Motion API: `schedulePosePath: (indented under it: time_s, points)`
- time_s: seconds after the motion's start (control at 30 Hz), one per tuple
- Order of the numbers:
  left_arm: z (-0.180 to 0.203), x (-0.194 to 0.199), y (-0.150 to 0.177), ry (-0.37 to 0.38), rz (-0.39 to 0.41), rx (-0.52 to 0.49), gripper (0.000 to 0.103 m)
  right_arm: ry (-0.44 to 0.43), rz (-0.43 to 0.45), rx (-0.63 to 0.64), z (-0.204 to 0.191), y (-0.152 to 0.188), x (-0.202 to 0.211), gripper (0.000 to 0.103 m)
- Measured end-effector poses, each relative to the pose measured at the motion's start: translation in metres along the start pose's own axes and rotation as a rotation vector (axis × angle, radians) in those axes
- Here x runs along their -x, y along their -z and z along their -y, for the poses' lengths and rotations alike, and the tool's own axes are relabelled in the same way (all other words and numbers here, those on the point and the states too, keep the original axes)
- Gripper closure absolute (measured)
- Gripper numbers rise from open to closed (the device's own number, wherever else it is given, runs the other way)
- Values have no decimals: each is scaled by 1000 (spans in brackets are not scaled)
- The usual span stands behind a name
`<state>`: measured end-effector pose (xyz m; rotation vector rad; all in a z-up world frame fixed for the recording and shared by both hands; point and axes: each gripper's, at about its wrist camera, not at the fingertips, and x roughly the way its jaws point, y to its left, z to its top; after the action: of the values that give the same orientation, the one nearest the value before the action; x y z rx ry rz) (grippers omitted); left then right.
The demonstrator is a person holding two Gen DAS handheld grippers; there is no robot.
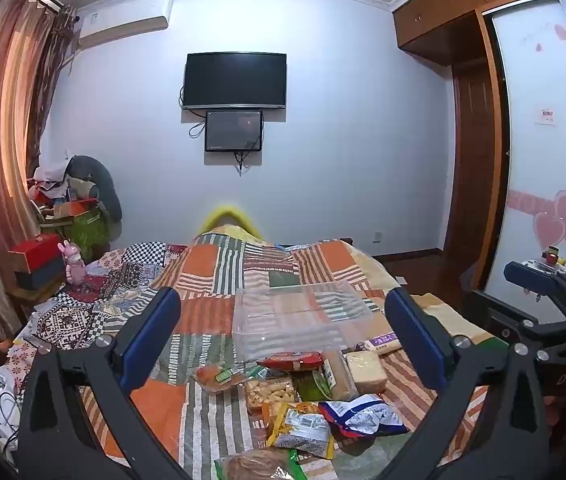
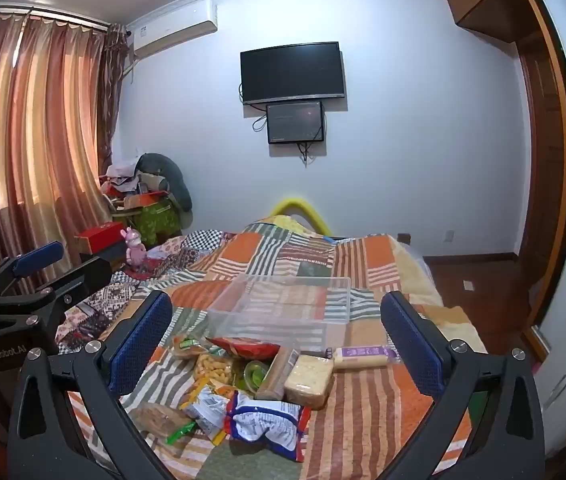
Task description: Organize snacks
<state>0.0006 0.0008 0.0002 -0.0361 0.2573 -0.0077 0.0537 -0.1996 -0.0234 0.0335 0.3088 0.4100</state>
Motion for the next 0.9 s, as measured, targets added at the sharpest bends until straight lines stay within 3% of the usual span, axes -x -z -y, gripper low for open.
schedulePosePath:
  time_s: [0.17,0.9]
  points:
    - [-3,9,2,4,30,3,0,-3,2,4,0,1,1,0]
    - [3,-2,3,0,19,0,0,-4,23,-12,2,-3,5,0]
